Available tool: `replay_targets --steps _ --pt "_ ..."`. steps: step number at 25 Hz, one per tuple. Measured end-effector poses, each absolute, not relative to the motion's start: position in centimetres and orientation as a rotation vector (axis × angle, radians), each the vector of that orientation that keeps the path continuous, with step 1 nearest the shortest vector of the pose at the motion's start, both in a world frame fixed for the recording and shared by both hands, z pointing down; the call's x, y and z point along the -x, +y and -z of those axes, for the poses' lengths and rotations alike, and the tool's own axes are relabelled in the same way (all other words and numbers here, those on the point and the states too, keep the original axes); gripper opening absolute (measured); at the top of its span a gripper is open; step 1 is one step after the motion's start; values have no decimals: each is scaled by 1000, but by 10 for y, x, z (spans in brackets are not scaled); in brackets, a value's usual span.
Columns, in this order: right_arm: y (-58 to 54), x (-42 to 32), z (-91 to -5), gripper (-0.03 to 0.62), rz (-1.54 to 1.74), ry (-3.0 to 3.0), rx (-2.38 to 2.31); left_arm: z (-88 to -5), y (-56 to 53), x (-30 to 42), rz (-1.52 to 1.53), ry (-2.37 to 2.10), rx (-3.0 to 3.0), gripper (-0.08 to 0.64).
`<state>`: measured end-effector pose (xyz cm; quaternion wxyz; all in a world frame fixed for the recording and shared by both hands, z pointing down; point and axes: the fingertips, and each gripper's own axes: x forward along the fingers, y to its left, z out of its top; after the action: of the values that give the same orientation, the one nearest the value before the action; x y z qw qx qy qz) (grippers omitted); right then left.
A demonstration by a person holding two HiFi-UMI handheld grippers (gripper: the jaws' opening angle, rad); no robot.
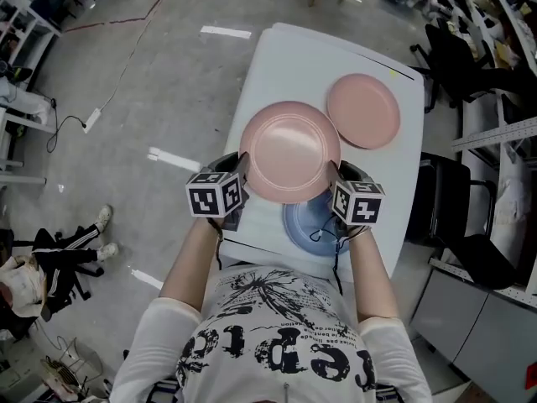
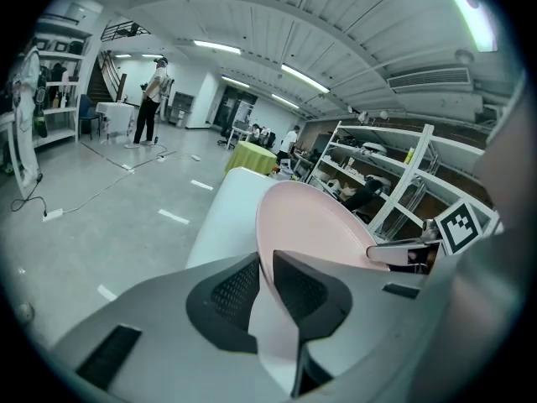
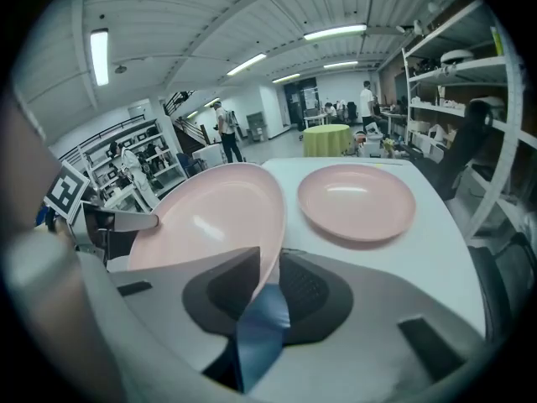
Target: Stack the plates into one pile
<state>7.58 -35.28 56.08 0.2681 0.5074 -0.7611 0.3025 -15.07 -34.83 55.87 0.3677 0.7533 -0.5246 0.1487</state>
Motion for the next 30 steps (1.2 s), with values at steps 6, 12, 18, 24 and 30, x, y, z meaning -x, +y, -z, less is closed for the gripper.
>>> replay_targets --steps 6,12,18,24,30 --pt "-303 -98 -559 80 -839 -2010 -1461 -553 -315 129 -392 -1282 -1999 57" --pt "-248 -121 -566 80 -891 -1951 -1569 -555 -282 103 -455 -1193 -2069 57" --pt "-204 -158 -576 80 -949 -1871 -1664 -567 -259 62 -539 -1100 -2113 58" --pt "-174 -194 -588 78 -1000 -1789 -1732 -586 -246 23 -662 -1029 -2135 58" --pt "-160 -214 -600 78 -1005 -1724 -1744 -601 -239 0 -806 -1090 -2173 60"
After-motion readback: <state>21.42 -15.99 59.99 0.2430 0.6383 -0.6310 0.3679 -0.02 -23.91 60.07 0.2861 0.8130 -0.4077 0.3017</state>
